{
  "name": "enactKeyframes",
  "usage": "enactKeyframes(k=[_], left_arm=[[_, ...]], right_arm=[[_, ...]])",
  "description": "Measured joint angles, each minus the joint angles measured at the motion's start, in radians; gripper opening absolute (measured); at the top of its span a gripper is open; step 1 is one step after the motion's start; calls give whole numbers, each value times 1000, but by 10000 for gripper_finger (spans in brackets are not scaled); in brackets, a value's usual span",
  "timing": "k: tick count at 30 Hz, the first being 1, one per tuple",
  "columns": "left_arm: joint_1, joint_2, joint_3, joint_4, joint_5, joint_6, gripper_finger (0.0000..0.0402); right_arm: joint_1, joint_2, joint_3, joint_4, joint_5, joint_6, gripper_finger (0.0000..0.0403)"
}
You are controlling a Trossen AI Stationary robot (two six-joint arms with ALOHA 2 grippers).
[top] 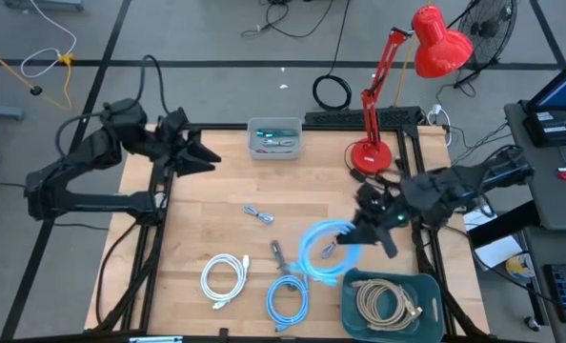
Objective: Pick & Place USB Port
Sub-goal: Put the blue hdmi cable into the blue bin
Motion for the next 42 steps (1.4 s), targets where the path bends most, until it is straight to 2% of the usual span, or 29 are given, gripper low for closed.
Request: enactKeyframes(k=[6,13,19,24,29,32,34,36,42], left_arm=[[-6,29,0,-4,0,8,161],[-60,65,0,-5,-61,8,161],[-160,101,0,-2,-181,3,161],[-273,152,0,21,-311,-49,161],[-395,234,0,82,-414,-81,161],[-453,290,0,131,-446,-102,161],[-484,320,0,139,-448,-118,161],[-510,351,0,154,-449,-132,161],[-585,393,0,177,-463,-168,161]], right_arm=[[145,-7,0,-240,13,256,28],[326,26,0,-263,-66,497,26],[513,48,0,-283,-49,686,28],[676,56,0,-441,103,821,26],[787,56,0,-687,349,1066,26],[816,60,-13,-756,527,1281,26],[814,74,-31,-725,650,1373,26],[807,91,-57,-641,724,1402,26],[778,139,-205,-277,786,1420,26]])
